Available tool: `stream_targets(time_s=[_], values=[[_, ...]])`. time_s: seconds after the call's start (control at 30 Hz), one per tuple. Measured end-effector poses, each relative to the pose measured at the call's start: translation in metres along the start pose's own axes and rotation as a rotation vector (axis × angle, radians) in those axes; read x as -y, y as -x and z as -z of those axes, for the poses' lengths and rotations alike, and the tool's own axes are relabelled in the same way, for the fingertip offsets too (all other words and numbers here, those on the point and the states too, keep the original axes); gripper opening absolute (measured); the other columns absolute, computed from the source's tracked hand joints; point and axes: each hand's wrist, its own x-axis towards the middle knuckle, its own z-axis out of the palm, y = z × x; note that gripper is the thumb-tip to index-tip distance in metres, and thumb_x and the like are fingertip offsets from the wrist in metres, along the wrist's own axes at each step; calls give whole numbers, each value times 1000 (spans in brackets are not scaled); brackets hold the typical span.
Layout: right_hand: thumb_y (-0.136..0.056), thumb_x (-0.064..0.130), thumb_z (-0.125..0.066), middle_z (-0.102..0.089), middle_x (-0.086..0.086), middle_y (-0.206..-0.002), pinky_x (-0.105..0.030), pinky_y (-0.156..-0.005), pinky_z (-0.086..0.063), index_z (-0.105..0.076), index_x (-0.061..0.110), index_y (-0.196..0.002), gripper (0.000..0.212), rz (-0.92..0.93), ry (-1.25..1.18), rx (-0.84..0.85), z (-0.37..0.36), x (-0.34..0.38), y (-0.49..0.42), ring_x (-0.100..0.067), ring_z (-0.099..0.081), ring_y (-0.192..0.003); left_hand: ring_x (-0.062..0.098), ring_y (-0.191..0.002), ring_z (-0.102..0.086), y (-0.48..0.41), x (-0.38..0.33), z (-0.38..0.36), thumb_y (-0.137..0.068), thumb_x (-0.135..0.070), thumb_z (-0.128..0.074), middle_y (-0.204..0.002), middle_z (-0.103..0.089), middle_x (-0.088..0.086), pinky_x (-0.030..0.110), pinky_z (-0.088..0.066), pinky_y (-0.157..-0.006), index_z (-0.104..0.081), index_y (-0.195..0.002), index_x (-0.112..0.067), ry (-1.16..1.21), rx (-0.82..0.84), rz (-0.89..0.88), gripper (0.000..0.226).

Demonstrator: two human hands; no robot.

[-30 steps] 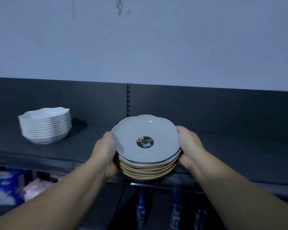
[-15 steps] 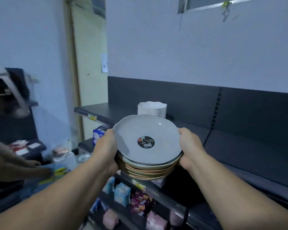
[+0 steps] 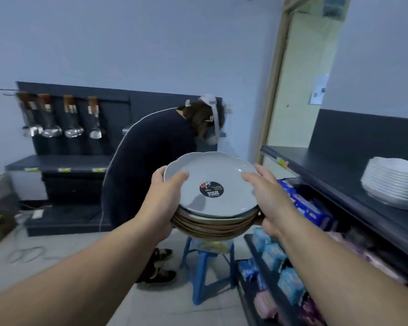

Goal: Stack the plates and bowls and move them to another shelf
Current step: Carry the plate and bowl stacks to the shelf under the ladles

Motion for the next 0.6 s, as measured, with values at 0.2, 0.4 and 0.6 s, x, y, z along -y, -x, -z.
stream_targets(time_s=[0.2, 0.4, 0.6], values=[[-87, 32, -66, -60, 1, -126, -34, -75, -55, -39, 46, -141, 61, 7, 76, 231, -94, -25, 10, -15, -63, -97, 28, -98, -67, 16, -8, 101, -83, -30, -63, -121, -59, -1, 41, -57, -73, -35, -136, -43, -51, -210, -80, 61], [-88, 31, -67, -64, 5, -117, -45, -87, -58, -42, 42, -139, 58, -18, 67, 371, -198, -42, 18, -21, -68, -98, 32, -96, -67, 12, -26, 198, -84, -29, -61, -114, -58, -5, 43, -55, -69, -35, -132, -48, -70, -342, -99, 58], [-88, 31, -67, -64, 7, -114, -37, -72, -57, -43, 44, -136, 55, -55, 69, 491, -335, -53, 27, -24, -68, -98, 30, -98, -66, -6, -54, 324, -82, -28, -62, -120, -58, -2, 51, -56, -83, -38, -133, -46, -69, -484, -141, 59]])
